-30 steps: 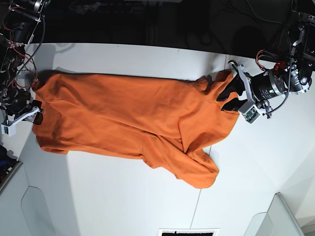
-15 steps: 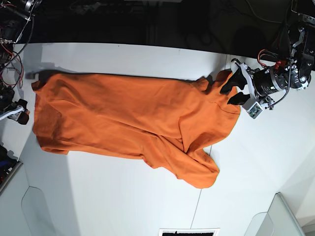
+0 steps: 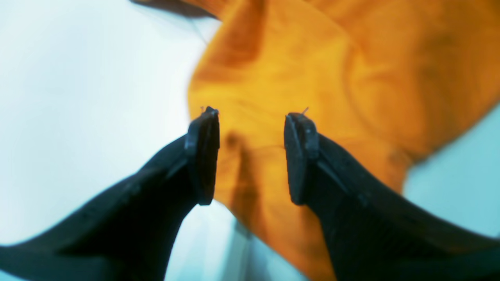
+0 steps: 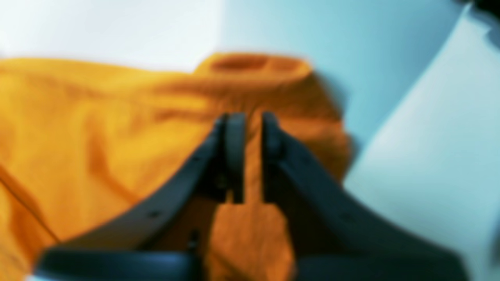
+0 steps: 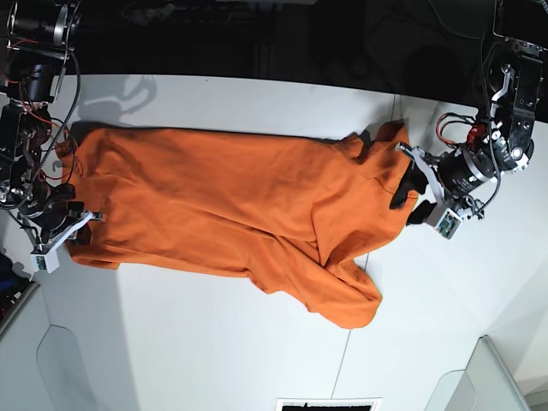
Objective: Layout the t-shirt on the table in an organized manner, then fold the t-shirt properly
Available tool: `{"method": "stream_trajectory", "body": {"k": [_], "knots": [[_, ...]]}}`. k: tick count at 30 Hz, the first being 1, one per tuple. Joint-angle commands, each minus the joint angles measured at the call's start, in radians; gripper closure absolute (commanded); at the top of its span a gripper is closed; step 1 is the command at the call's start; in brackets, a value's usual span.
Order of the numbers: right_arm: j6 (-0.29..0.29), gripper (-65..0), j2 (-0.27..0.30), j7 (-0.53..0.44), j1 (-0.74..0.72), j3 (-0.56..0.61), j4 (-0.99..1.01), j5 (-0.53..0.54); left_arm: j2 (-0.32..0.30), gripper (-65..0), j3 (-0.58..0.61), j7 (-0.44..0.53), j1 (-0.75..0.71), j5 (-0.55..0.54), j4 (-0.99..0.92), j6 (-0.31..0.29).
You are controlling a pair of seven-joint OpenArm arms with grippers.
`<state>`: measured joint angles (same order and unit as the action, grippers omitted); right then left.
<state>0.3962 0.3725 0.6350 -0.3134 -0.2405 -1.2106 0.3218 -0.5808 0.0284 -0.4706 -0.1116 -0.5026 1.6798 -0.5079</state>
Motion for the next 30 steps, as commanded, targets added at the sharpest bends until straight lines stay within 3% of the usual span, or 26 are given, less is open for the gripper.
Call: {"method": "stream_trajectory", "body": {"k": [1, 12, 15, 17, 21, 30], "knots": [[0.004, 0.0, 0.003, -0.023, -0.026, 0.005, -0.011, -0.008, 0.0, -29.6, -0.008, 0.026, 0.045, -0.01, -0.013, 0.003], [0.004, 0.0, -0.024, -0.04, -0.026, 0.013, 0.115, -0.033, 0.186, -29.6, 0.015, 0.048, 0.307, 0.02, -0.413, 0.004], [0.004, 0.0, -0.024, -0.037, -0.026, 0.013, 0.138, -0.074, 0.198, -29.4, 0.019, 0.048, 0.347, 0.1, -0.505, 0.09], [0.004, 0.0, -0.021, -0.036, -0.024, 0.013, 0.14, -0.113, 0.186, -29.4, 0.019, 0.048, 0.36, 0.152, -0.566, 0.159], [0.003, 0.0, 0.009, -0.037, -0.015, 0.013, 0.14, -0.119, 0.113, -29.4, 0.018, 0.024, 0.334, 0.172, -0.615, 0.171], [0.009, 0.0, 0.042, -0.013, 0.033, 0.011, 0.118, -0.027, -0.05, -29.4, 0.007, -0.084, 0.14, -0.07, -0.422, 0.008]]}}
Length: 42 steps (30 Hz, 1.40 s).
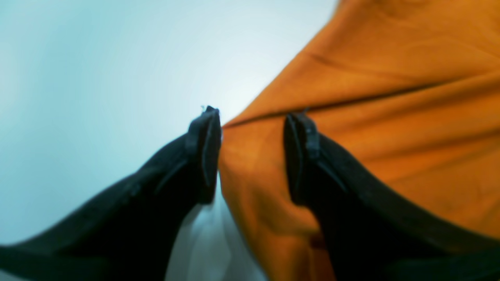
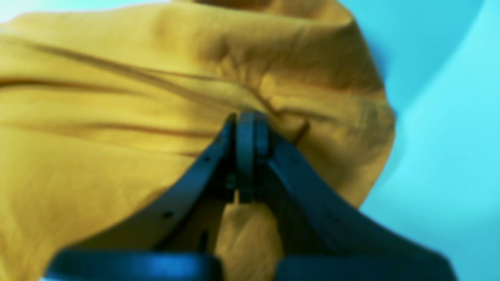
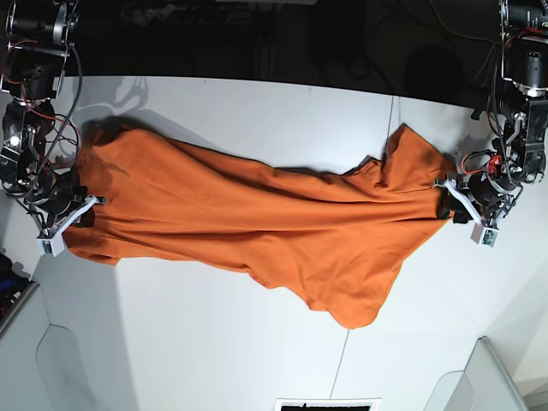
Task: Layout the t-shirt on the table in an organized manner, then fold the t-shirt properly
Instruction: 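Drag the left gripper's end of the t-shirt toward the right gripper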
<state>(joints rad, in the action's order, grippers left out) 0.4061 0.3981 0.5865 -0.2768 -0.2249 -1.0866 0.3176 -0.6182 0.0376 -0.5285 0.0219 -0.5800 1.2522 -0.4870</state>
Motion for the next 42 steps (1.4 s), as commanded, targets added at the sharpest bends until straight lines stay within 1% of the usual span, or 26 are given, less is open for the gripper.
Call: {"method": "stream_trajectory", "body": {"k": [1, 3, 7, 9, 11, 13, 14, 16, 18, 19, 21, 23, 26, 29, 30, 31, 33, 34, 36, 42], "knots": [[0.003, 0.0, 0.02, 0.035, 0.009, -0.006, -0.018, -0.008, -0.017, -29.4, -0.013, -0.035, -0.018, -0.017, 0.05, -0.035], [0.013, 0.0, 0.02, 0.035, 0.028, -0.015, -0.057, 0.018, -0.016, -29.4, -0.046, -0.047, -0.051, -0.039, 0.137, -0.069], [0.013, 0.0, 0.02, 0.037, 0.069, -0.049, -0.196, 0.094, -0.016, -29.4, -0.128, -0.069, -0.084, -0.11, 0.303, -0.076], [0.014, 0.0, 0.019, 0.047, 0.072, -0.054, -0.254, 0.122, -0.016, -29.4, -0.162, -0.117, -0.086, -0.164, 0.364, -0.08], [0.031, 0.0, 0.01, 0.046, 0.065, -0.053, -0.28, 0.148, -0.016, -29.4, -0.179, -0.168, -0.087, -0.228, 0.415, -0.121], [0.075, 0.0, -0.018, 0.046, 0.041, -0.052, -0.281, 0.174, -0.015, -29.4, -0.177, -0.215, -0.092, -0.296, 0.454, -0.195], [0.091, 0.0, -0.038, 0.046, 0.029, -0.049, -0.28, 0.173, -0.015, -29.4, -0.171, -0.229, -0.101, -0.335, 0.472, -0.211], [0.11, 0.0, -0.082, 0.046, 0.01, -0.03, -0.278, 0.172, -0.01, -29.4, -0.15, -0.231, -0.129, -0.367, 0.503, -0.211], [0.115, 0.0, -0.126, 0.046, -0.006, 0.007, -0.275, 0.16, 0.009, -29.4, -0.112, -0.232, -0.149, -0.343, 0.509, -0.211], [0.115, 0.0, -0.147, 0.046, -0.014, 0.032, -0.269, 0.143, 0.023, -29.4, -0.091, -0.231, -0.158, -0.311, 0.509, -0.211], [0.114, 0.0, -0.183, 0.045, -0.031, 0.09, -0.258, 0.09, 0.051, -29.4, -0.043, -0.232, -0.171, -0.256, 0.509, -0.211], [0.114, 0.0, -0.206, 0.045, -0.047, 0.155, -0.245, 0.035, 0.071, -29.4, 0.01, -0.232, -0.18, -0.227, 0.509, -0.211], [0.113, 0.0, -0.213, 0.042, -0.053, 0.245, -0.241, -0.008, 0.074, -29.3, 0.093, -0.232, -0.202, -0.2, 0.509, -0.211], [0.101, 0.0, -0.213, 0.042, -0.049, 0.292, -0.241, -0.027, 0.076, -29.3, 0.171, -0.227, -0.227, -0.176, 0.509, -0.211], [0.095, 0.0, -0.213, 0.042, -0.049, 0.297, -0.241, -0.03, 0.076, -29.3, 0.198, -0.216, -0.227, -0.162, 0.509, -0.195], [0.095, 0.0, -0.213, 0.042, -0.05, 0.297, -0.241, -0.029, 0.082, -29.3, 0.221, -0.198, -0.227, -0.135, 0.509, -0.154], [0.091, 0.0, -0.212, 0.042, -0.05, 0.294, -0.241, -0.03, 0.121, -29.3, 0.241, -0.184, -0.227, -0.069, 0.509, -0.093], [0.091, 0.0, -0.213, 0.043, -0.049, 0.29, -0.241, -0.03, 0.148, -29.3, 0.245, -0.187, -0.227, -0.057, 0.509, -0.072], [0.091, 0.0, -0.213, 0.043, -0.049, 0.283, -0.241, -0.03, 0.201, -29.3, 0.252, -0.194, -0.231, -0.063, 0.509, -0.051], [0.091, 0.0, -0.212, 0.043, -0.05, 0.244, -0.241, -0.031, 0.352, -29.3, 0.299, -0.193, -0.28, -0.065, 0.478, -0.043]]}}
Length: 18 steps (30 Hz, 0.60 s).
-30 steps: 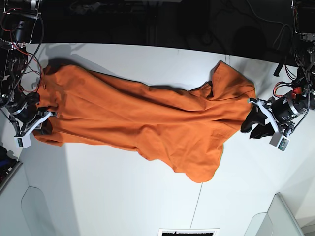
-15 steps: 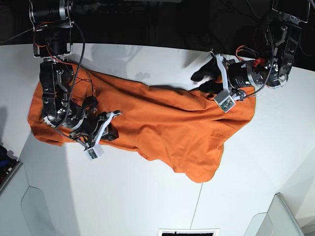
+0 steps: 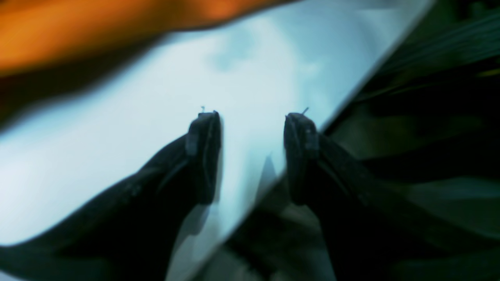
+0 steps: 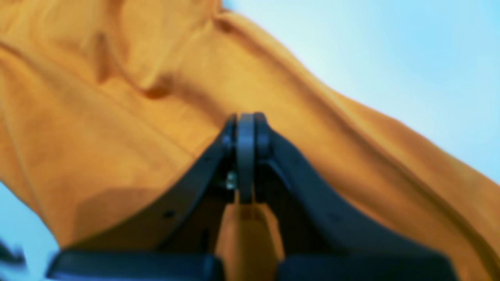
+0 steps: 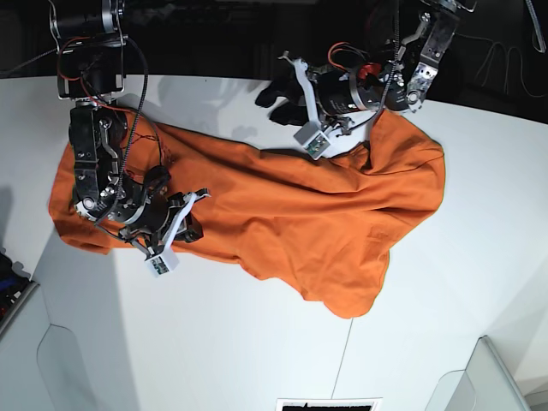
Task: Layout the t-shirt on the table in an organized manner, then fold the t-shirt properly
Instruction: 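Drag the left gripper's end of the t-shirt toward the right gripper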
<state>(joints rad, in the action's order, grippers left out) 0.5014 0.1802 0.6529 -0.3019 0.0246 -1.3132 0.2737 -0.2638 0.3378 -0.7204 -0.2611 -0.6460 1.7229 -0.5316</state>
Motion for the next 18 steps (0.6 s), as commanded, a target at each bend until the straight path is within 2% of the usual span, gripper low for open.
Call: {"method": "stream_trajectory", "body": {"k": [1, 6, 10, 13, 16, 18], "knots": [[-0.005, 0.0, 0.006, -0.024, -0.025, -0.019, -0.014, 0.013, 0.023, -29.3, 0.006, -0.001, -0.005, 0.003, -0.008, 0.014], [-0.005, 0.0, 0.027, -0.021, -0.024, -0.095, -0.014, 0.015, 0.159, -29.3, 0.011, 0.082, -0.002, 0.119, -0.135, 0.107], [-0.004, 0.0, 0.056, 0.0, -0.024, -0.11, -0.014, 0.057, 0.244, -29.3, 0.011, 0.107, 0.047, 0.174, -0.256, 0.122], [-0.004, 0.0, 0.064, 0.01, -0.024, -0.11, -0.014, 0.074, 0.293, -29.3, 0.011, 0.111, 0.096, 0.182, -0.332, 0.156], [-0.004, 0.0, 0.067, 0.011, -0.022, -0.109, -0.014, 0.078, 0.333, -29.3, 0.011, 0.111, 0.136, 0.206, -0.369, 0.158], [-0.004, 0.0, 0.067, 0.01, -0.022, -0.109, -0.014, 0.084, 0.351, -25.4, 0.011, 0.111, 0.156, 0.227, -0.372, 0.158]]}}
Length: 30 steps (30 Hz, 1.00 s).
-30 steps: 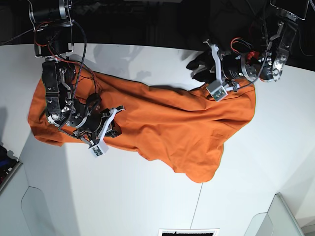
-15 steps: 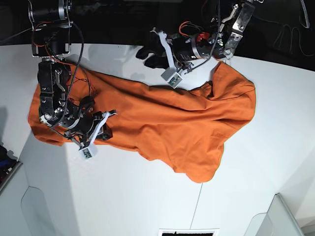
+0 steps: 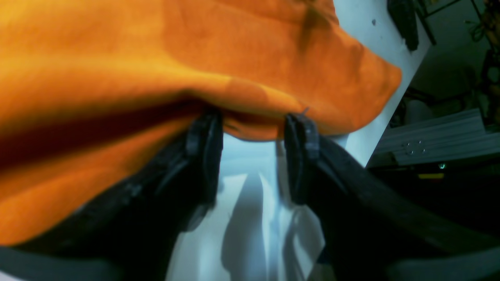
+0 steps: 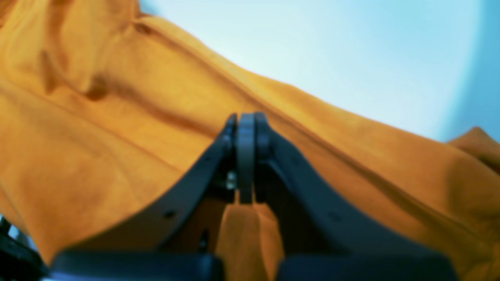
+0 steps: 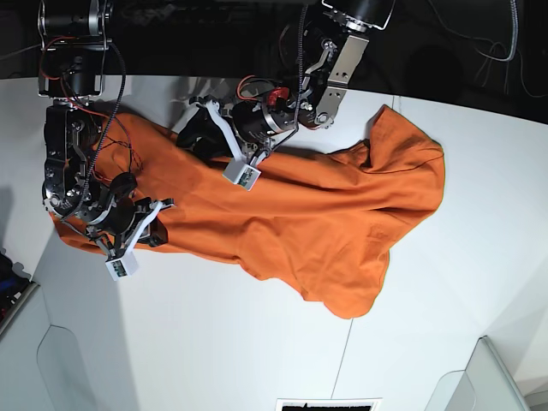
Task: Layout the t-shirt on the table in an organized manner, then fold the t-shirt properly
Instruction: 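Drag the left gripper's end of the t-shirt toward the right gripper, then lower the t-shirt and open the left gripper, moving it back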
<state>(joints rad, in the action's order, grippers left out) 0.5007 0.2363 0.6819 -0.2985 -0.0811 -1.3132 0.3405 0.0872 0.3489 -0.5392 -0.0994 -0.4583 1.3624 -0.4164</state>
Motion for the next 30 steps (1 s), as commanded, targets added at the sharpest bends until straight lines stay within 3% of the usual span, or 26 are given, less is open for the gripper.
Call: {"method": "stream_trajectory", "body": {"k": [1, 3, 4, 6, 9, 12, 16, 19, 27, 30], "knots": [[-0.003, 0.0, 0.011, -0.019, -0.026, -0.004, -0.014, 0.025, 0.005, -19.3, 0.001, -0.069, 0.003, 0.051, -0.011, 0.042], [-0.003, 0.0, 0.01, -0.019, -0.026, -0.004, -0.014, 0.037, 0.01, -2.3, 0.0, -0.06, 0.016, 0.068, -0.011, 0.042], [-0.003, 0.0, 0.01, -0.019, -0.026, -0.004, -0.014, 0.037, 0.01, 0.0, 0.0, -0.046, 0.02, 0.071, -0.011, 0.042], [-0.003, 0.0, 0.011, -0.025, -0.026, -0.004, -0.014, 0.028, 0.01, 0.0, -0.003, -0.04, 0.022, 0.07, 0.003, 0.027], [-0.003, 0.0, 0.014, -0.055, -0.026, -0.004, -0.014, -0.049, 0.0, 0.0, -0.006, -0.137, 0.006, 0.027, 0.113, -0.072], [-0.004, 0.0, 0.014, -0.057, -0.026, -0.004, -0.007, -0.098, -0.07, 0.0, 0.034, -0.229, -0.039, -0.082, 0.286, -0.157], [-0.03, 0.0, 0.029, -0.07, -0.028, -0.004, 0.046, -0.102, -0.218, 0.0, 0.143, -0.229, -0.109, -0.088, 0.474, -0.156], [-0.03, 0.0, 0.061, -0.137, -0.029, -0.004, 0.114, -0.103, -0.286, 0.0, 0.187, -0.232, -0.156, -0.088, 0.581, -0.151], [-0.034, 0.0, 0.102, -0.193, -0.032, -0.004, 0.192, -0.15, -0.337, 0.0, 0.19, -0.274, -0.25, -0.155, 0.681, -0.166], [-0.061, 0.0, 0.102, -0.192, -0.06, -0.004, 0.192, -0.15, -0.336, -9.9, 0.185, -0.267, -0.241, -0.161, 0.681, -0.165]]}}
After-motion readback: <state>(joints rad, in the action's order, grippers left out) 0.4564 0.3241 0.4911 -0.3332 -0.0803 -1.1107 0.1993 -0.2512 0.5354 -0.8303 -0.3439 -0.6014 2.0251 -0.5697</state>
